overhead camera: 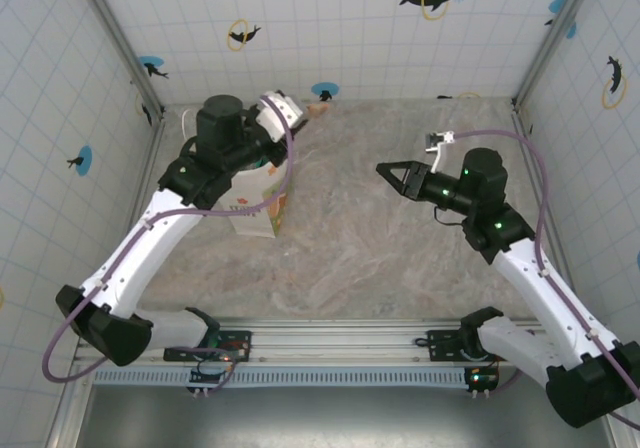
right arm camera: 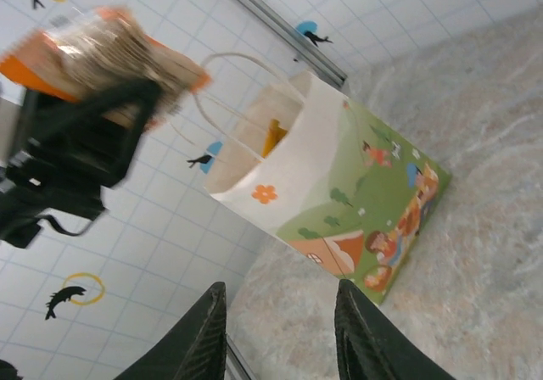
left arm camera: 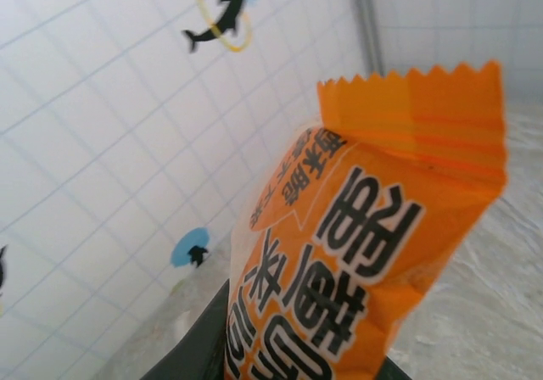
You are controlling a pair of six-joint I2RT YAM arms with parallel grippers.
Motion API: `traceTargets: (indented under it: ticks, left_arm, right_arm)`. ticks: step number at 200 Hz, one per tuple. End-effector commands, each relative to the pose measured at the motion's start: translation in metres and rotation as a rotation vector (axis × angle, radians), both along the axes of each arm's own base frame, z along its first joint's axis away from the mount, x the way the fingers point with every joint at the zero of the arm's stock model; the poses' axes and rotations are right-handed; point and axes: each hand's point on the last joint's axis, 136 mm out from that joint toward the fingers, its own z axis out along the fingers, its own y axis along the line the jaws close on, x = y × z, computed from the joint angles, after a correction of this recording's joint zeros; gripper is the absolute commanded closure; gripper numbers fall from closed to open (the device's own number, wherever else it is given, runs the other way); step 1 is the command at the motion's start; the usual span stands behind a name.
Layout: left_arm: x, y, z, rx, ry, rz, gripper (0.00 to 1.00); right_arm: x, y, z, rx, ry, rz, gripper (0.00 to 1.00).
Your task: Place the snacks into the paper bag
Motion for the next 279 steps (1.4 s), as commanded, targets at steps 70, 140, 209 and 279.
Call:
traceTargets:
  ticks: [70,140,209,279]
  left_arm:
    - [0.049,0.131,0.007,-0.413,0.248,0.361,0.78]
    - [0.047,0.13,-0.042,-0.425,0.467,0.358,0.74]
    - [0.05,0.127,-0.045,-0.41,0.492,0.345,0.43]
    - [0.07,0.175,-0.001,-0.608,0.572,0.552,0.3]
  right_arm:
    - [0.008,0.007,-0.018,0.017,0.049,0.008,0.67]
    - [0.008,0.021,-0.024,0.016,0.056,0.036,0.67]
    - [0.014,0.043,-0.022,0.013,0.079,0.074,0.64]
    - [0.032,0.096,0.022,0.113,0.01,0.168,0.58]
